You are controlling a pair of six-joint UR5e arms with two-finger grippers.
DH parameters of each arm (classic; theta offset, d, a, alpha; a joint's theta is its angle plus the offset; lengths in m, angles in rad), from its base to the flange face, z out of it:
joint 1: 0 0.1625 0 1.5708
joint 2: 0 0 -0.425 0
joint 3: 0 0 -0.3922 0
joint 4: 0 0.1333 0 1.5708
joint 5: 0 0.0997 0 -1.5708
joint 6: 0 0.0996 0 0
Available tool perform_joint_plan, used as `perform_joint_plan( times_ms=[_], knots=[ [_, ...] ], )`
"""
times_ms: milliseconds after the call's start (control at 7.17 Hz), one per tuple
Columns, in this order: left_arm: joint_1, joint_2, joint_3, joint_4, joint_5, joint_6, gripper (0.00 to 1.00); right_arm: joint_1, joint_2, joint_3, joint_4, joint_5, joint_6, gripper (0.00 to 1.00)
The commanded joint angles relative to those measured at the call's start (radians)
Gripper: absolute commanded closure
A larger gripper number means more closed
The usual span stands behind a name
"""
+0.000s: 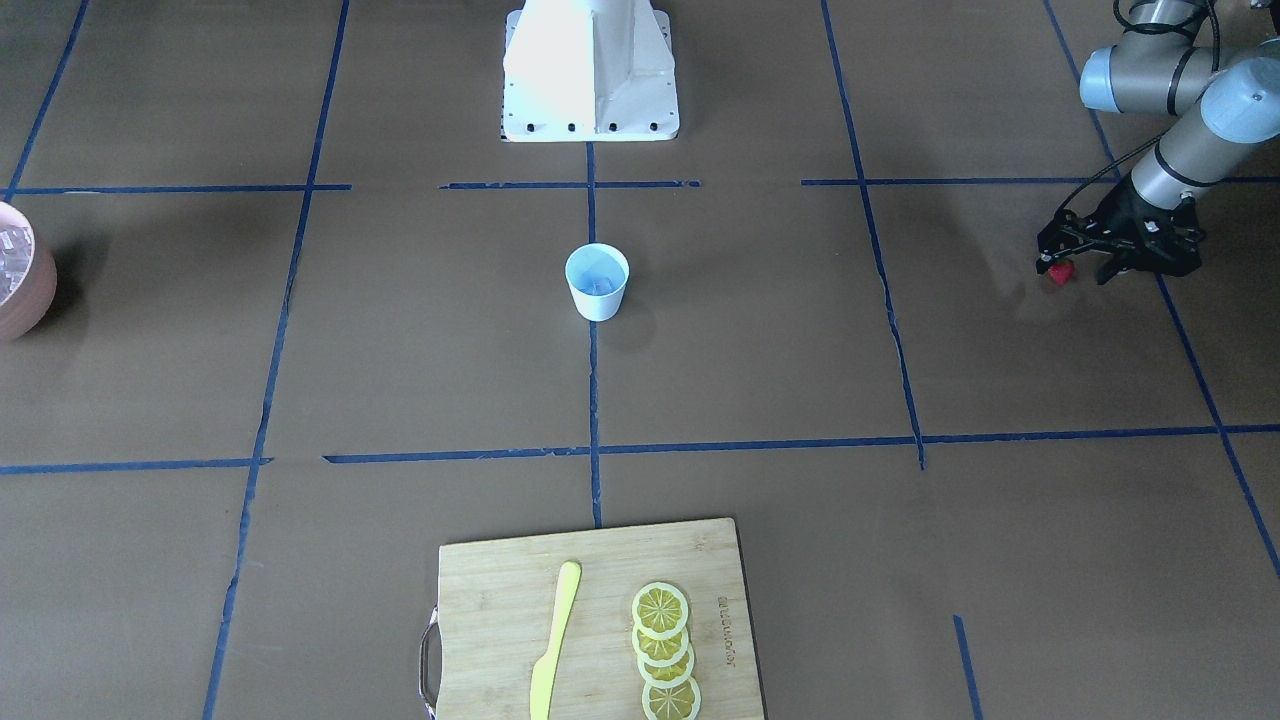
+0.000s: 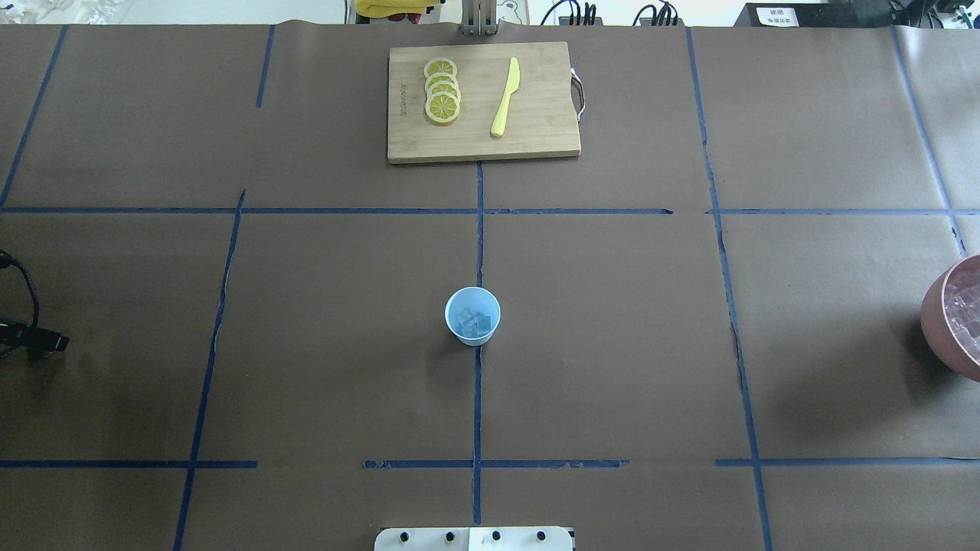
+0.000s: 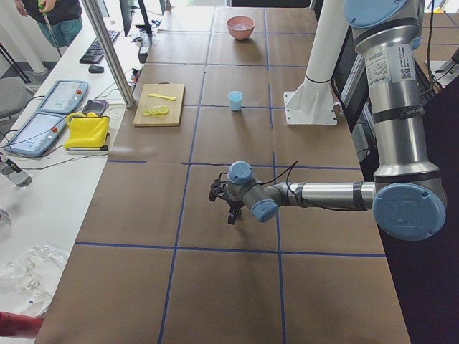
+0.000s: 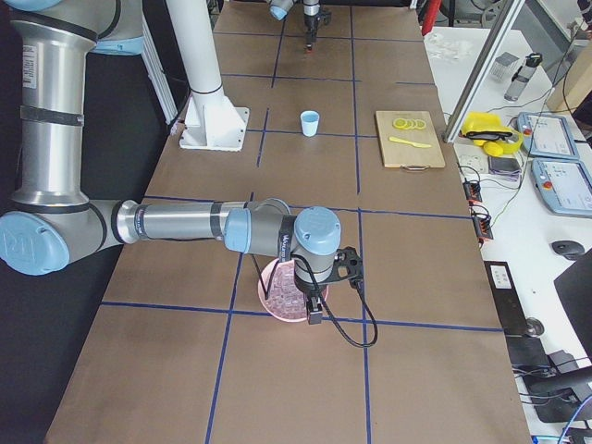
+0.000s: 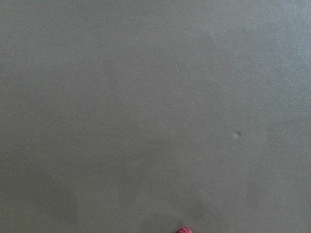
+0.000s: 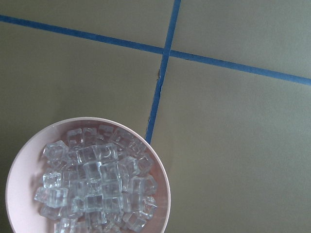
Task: Put ice and strawberries in cup
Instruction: 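Lower the left gripper onto the red strawberry and grasp it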
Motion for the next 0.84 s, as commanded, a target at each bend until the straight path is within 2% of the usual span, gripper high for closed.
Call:
perform_joint_plan(
  times_ms=[0, 139, 279, 418, 697],
  knots=[
    [0.012, 0.000, -0.003, 0.000, 0.005, 0.002, 0.31, 0.000, -0.002, 0.005, 0.000, 0.000, 0.003, 0.01],
    [0.013, 0.000, -0.003, 0.000, 0.005, 0.000, 0.65, 0.000, -0.001, 0.003, 0.000, 0.000, 0.003, 0.01],
    [0.013, 0.000, -0.007, 0.000, 0.005, 0.005, 0.93, 0.000, -0.002, 0.002, 0.000, 0.000, 0.003, 0.01],
    [0.013, -0.002, -0.015, 0.000, 0.005, 0.009, 1.00, 0.000, -0.002, 0.002, 0.000, 0.002, 0.004, 0.01],
    [0.006, -0.012, -0.065, 0.003, 0.005, 0.014, 1.00, 0.000, -0.002, 0.002, 0.000, 0.002, 0.004, 0.01]
  ],
)
